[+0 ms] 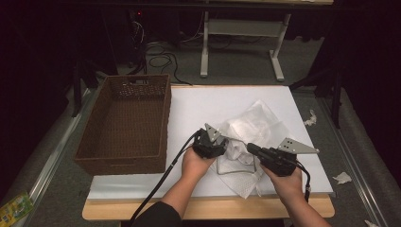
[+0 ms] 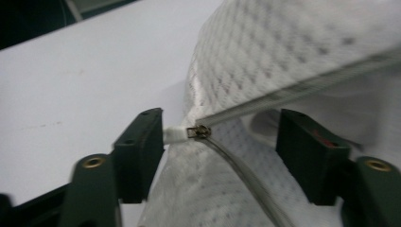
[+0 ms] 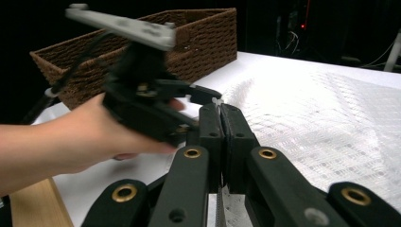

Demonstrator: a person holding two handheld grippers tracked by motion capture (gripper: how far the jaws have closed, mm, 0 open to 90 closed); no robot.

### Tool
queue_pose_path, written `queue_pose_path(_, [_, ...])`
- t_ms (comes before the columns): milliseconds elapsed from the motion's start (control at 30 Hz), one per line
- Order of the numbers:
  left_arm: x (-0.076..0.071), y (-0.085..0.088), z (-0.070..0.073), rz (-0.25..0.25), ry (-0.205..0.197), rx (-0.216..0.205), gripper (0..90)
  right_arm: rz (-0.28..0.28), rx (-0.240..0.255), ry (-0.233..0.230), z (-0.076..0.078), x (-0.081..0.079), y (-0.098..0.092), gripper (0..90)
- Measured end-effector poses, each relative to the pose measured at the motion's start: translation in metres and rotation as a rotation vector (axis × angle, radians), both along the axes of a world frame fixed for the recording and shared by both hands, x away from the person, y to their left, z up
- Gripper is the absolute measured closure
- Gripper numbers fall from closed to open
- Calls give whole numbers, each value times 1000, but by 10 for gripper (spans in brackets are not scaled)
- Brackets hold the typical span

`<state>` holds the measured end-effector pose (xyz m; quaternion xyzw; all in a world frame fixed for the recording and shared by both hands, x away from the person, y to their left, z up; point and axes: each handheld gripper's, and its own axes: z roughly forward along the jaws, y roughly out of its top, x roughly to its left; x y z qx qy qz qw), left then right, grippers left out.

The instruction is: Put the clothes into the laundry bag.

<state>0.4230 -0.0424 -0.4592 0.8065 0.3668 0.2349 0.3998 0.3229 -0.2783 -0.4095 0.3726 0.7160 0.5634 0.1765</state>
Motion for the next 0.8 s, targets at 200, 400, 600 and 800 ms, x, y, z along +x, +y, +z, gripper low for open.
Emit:
queue_pose_path(200, [-9,23,9,25,-18,-22,845,20,-24,8,-4,0,1,887])
queue_pose_path(400, [-46,60,19,-32,11,-19,847,29,-36,24,-6,0,4,888])
queue_pose_path(600, [-73,76,4,-66,-11,-54,844,45,-63,43,-11,-6,8,887])
queue_pose_path(800, [-70,74,-3,-76,27,-130,817,67,-113,109,-28,-17,18,878])
